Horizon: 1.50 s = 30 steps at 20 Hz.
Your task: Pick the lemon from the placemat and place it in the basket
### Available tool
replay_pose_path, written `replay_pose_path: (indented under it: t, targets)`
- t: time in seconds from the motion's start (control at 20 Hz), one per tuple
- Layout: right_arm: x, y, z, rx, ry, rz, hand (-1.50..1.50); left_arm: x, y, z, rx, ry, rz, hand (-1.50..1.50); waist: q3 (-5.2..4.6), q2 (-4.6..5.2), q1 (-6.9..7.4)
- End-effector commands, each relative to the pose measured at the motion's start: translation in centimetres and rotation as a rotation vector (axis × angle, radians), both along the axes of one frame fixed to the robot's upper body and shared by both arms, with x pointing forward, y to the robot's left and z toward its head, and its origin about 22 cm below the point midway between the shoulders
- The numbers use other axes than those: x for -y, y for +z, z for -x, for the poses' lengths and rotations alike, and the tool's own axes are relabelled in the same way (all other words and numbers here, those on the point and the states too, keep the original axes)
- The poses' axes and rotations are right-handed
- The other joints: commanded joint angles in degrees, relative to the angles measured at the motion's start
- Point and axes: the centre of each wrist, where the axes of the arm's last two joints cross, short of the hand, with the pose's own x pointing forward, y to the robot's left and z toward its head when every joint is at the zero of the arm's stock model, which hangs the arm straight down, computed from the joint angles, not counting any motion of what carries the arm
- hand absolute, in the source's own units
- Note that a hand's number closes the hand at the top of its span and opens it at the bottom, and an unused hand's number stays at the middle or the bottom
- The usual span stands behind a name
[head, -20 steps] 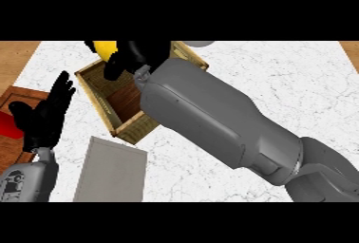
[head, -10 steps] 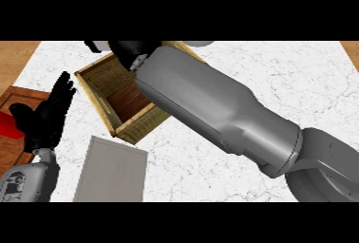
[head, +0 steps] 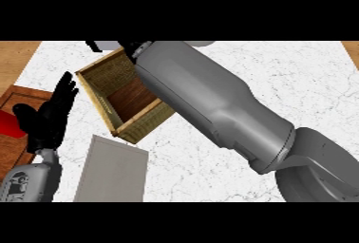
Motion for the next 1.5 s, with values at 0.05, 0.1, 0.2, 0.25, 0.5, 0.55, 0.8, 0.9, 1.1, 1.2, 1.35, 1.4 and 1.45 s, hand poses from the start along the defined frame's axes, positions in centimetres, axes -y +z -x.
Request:
replay_pose_path:
  t: [0.05,0.1,0.2,0.25,0.5,0.55,0.8,0.9,1.1,1.2,1.35,1.4,1.45]
  targets:
    - [1.1,-0.5,-1.3,-0.155,-0.026,0.067,1.50,0.7,1.3,0.0,0.003,0.017,0.006,0.00,0.04,-0.05,-0.24]
    - [0.8,0.1,-1.1,-0.166,-0.038,0.083,1.50,-1.2,-0.4,-0.2,-0.024,0.006,0.001,0.00,-0.03,0.16,-0.13]
    - [1.4,-1.9,-1.1,-0.177,-0.035,0.066,1.50,-0.8,-0.9,0.9,-0.012,-0.021,0.009,0.00,-0.01,0.09,0.45]
    - [1.5,-1.8,-1.3,-0.154,-0.032,0.060,1.50,1.2,1.7,-0.3,0.004,-0.008,0.000,0.00,0.03,0.04,0.23]
    - [2.3,-1.2,-2.4,-0.132,-0.040,0.060,1.50,-0.3,1.5,-0.2,0.011,-0.015,-0.002,0.00,0.00,0.26,0.64]
    - [1.8,-1.4,-1.8,-0.124,-0.034,0.067,1.50,-0.4,0.2,-0.2,0.004,-0.011,0.002,0.00,-0.01,0.21,0.45]
    - [3.4,-2.3,-3.2,-0.142,-0.045,0.101,1.50,-0.6,1.1,1.1,-0.013,-0.013,-0.004,0.00,0.04,0.12,0.47]
    - [3.2,-2.7,-2.9,-0.138,-0.071,0.130,1.50,-0.4,1.6,-0.7,0.010,-0.004,0.000,0.00,-0.01,0.34,0.51]
    - [3.9,-5.2,-2.7,-0.164,-0.061,0.158,1.50,-1.2,-0.4,-0.9,-0.013,0.002,-0.005,0.00,0.00,0.23,-0.23]
    - [4.8,-6.9,-3.0,-0.168,-0.084,0.172,1.50,0.5,0.1,-0.4,0.001,-0.013,-0.007,0.00,0.00,0.39,0.80]
    - [4.1,-4.6,-3.1,-0.190,-0.057,0.168,1.50,0.4,-0.2,0.2,-0.006,-0.009,0.013,0.00,0.03,0.13,0.08]
    - [4.8,-7.3,-2.7,-0.210,-0.061,0.163,1.50,0.2,-0.1,0.4,-0.012,0.002,-0.018,0.00,0.04,0.07,0.03]
    - [4.0,-4.8,-2.9,-0.227,-0.060,0.169,1.50,1.1,0.2,-0.4,-0.007,-0.013,-0.011,0.00,0.02,0.22,0.38]
